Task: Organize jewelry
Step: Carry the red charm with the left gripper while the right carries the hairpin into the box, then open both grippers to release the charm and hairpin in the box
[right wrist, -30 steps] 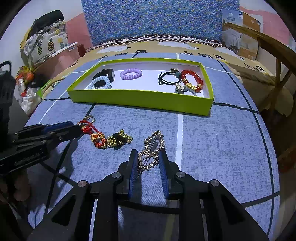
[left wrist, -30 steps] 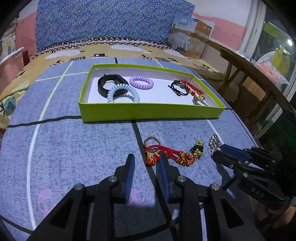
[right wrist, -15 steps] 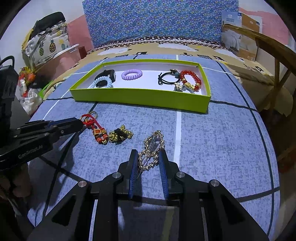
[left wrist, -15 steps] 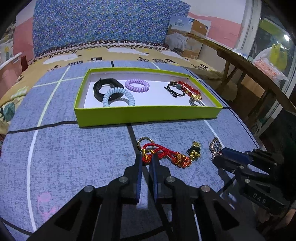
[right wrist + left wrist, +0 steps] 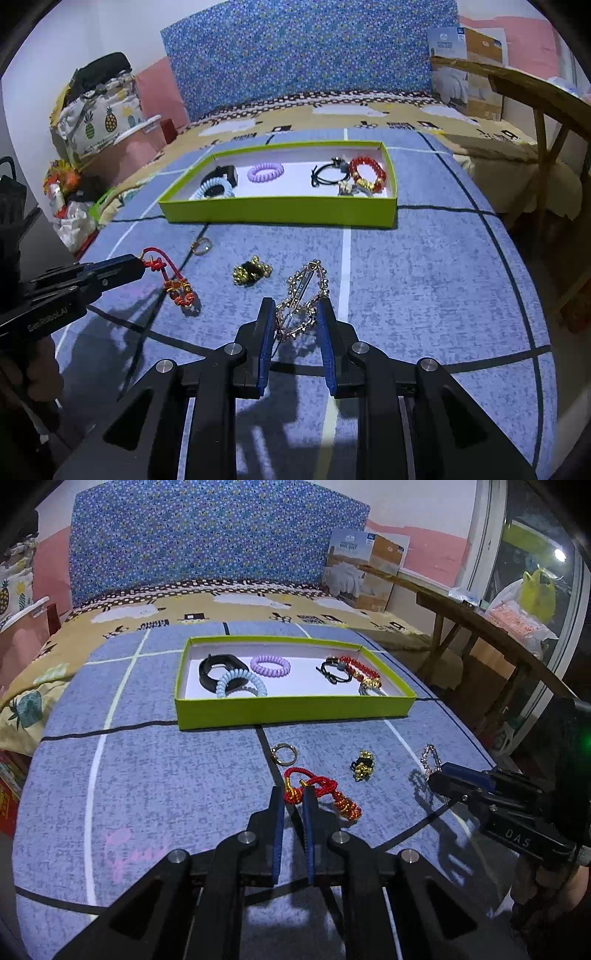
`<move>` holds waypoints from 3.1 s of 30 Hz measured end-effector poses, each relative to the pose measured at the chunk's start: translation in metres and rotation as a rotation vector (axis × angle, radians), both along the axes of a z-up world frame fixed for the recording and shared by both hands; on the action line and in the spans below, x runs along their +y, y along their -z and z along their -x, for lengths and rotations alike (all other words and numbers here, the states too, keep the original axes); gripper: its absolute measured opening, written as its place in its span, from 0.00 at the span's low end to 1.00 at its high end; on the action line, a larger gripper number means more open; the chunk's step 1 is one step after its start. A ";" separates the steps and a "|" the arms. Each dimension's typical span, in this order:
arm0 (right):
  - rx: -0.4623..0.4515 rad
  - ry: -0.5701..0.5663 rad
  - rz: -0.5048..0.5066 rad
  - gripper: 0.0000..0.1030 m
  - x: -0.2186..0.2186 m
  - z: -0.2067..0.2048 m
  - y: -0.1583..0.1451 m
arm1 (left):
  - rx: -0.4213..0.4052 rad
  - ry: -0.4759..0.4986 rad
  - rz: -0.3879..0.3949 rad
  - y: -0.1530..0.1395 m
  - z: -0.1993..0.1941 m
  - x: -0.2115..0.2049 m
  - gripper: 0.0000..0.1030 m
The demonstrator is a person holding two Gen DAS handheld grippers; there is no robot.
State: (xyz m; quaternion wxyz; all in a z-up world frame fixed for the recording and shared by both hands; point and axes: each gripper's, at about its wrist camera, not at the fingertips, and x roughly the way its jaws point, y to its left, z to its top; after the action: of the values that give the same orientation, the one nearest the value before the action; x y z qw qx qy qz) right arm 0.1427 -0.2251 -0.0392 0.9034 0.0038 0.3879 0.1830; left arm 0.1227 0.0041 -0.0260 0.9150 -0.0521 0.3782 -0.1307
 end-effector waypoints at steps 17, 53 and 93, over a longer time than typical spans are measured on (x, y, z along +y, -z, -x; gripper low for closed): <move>-0.094 -0.019 0.005 0.23 0.006 0.002 -0.036 | -0.090 0.020 -0.011 -0.036 0.001 -0.009 0.10; -0.108 -0.063 0.045 0.23 0.016 -0.085 -0.044 | -0.122 0.008 -0.062 -0.049 -0.082 -0.007 0.10; 0.035 -0.055 0.073 0.27 0.024 -0.135 -0.002 | 0.002 0.042 -0.060 -0.002 -0.126 -0.014 0.25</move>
State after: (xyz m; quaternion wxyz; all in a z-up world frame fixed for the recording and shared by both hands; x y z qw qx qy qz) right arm 0.2782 -0.2015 -0.0367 0.8905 -0.0366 0.4102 0.1933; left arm 0.2485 -0.0097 -0.0244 0.9128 -0.0168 0.3839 -0.1386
